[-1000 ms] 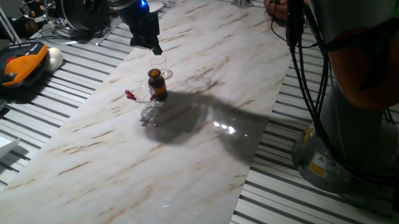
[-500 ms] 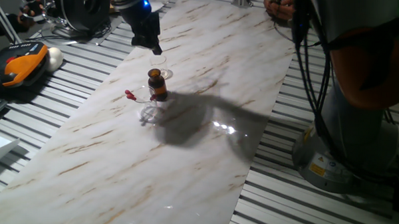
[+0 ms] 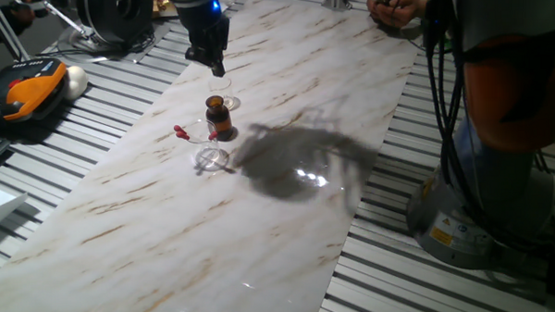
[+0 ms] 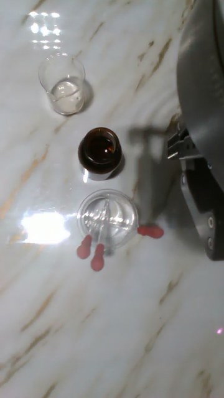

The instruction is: Transfer liquid using a dropper

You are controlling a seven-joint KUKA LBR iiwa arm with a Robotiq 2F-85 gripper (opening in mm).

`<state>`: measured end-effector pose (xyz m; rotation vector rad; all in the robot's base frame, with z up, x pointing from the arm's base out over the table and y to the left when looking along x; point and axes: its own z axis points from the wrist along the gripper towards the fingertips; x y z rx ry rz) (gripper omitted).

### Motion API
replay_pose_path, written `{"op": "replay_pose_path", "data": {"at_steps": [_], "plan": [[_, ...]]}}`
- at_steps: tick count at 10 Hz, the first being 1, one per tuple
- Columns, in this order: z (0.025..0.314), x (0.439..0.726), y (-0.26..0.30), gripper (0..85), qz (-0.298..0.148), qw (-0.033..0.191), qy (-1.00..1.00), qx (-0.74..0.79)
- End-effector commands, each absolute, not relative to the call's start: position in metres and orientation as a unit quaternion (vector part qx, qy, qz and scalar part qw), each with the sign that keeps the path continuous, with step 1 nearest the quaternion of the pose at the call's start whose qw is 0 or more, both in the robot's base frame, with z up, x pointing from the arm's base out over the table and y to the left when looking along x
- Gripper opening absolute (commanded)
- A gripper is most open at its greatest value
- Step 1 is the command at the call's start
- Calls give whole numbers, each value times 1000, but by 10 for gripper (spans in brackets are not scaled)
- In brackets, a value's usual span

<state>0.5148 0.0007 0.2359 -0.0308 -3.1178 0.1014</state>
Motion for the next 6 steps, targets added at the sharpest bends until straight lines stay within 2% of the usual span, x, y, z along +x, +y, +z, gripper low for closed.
{"op": "replay_pose_path", "data": {"at_steps": [1,3,4,6], "plan": [[236,515,1,0,38,4,-999,-22],[236,515,1,0,50,6,-998,-42],[236,515,1,0,57,-5,-997,-44],[236,515,1,0,53,-1,-998,-34]]}}
